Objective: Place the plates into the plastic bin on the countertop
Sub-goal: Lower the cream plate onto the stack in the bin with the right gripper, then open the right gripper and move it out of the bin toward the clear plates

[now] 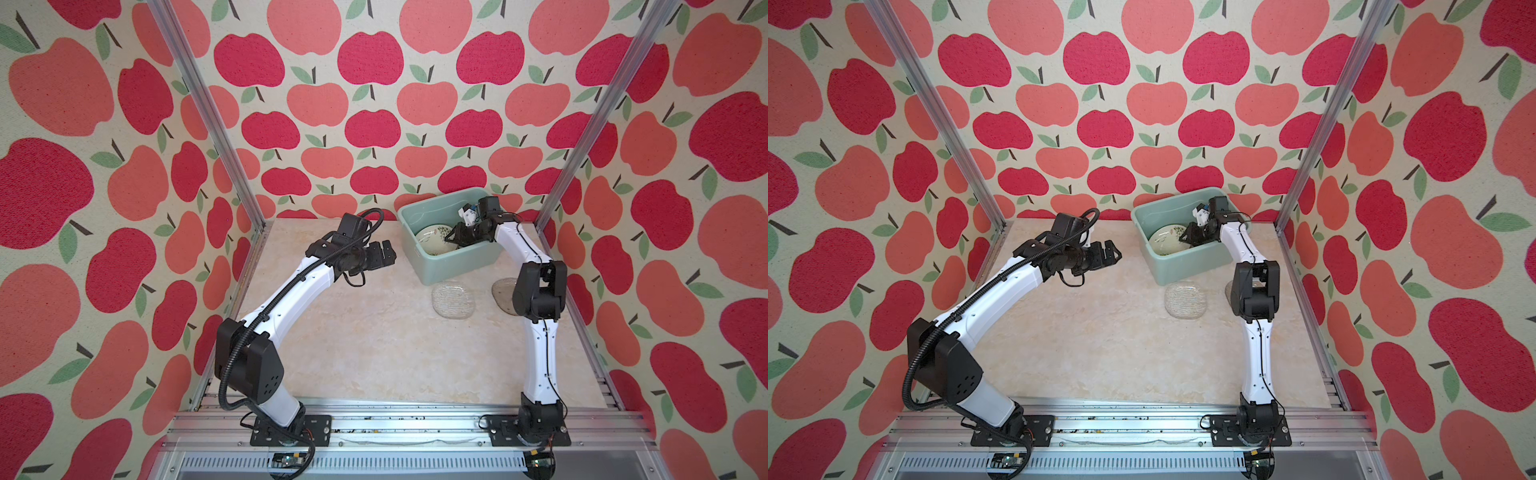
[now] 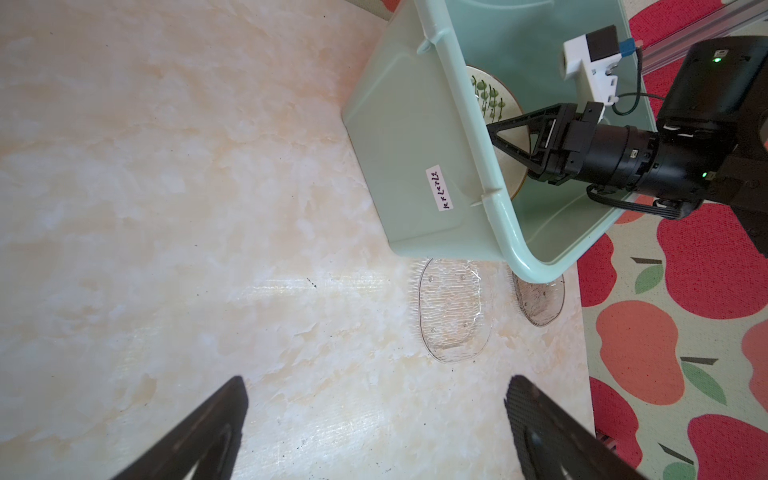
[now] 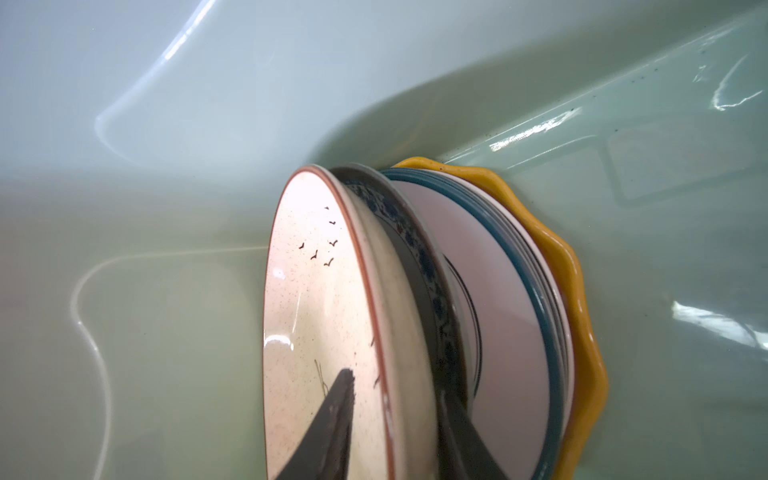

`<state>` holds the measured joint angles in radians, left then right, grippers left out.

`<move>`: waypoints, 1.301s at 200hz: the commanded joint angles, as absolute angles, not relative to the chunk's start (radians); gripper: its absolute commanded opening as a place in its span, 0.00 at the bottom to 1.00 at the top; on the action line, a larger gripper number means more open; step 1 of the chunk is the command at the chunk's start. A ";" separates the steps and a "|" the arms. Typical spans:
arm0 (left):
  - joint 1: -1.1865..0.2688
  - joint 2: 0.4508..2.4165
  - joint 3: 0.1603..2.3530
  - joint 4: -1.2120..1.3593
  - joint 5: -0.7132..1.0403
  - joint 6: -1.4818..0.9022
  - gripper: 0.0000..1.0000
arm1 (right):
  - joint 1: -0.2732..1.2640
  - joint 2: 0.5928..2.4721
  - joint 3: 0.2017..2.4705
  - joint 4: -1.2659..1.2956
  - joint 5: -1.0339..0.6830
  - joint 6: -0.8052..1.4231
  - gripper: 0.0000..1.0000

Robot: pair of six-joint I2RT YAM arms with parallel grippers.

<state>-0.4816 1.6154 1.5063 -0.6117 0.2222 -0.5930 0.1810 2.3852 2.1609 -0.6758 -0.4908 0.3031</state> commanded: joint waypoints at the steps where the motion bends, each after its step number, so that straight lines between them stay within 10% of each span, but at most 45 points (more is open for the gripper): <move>1: -0.477 1.633 1.538 -0.643 0.236 -0.607 0.99 | 0.168 2.407 2.188 -0.718 -0.456 0.278 0.39; 138: -0.483 1.614 1.541 -0.653 0.224 -0.632 0.99 | 0.156 2.316 2.187 -0.738 -0.334 0.268 0.63; 260: -0.645 1.398 1.425 -0.725 0.204 -0.714 0.99 | 0.192 1.737 1.862 -0.780 -0.329 0.271 0.71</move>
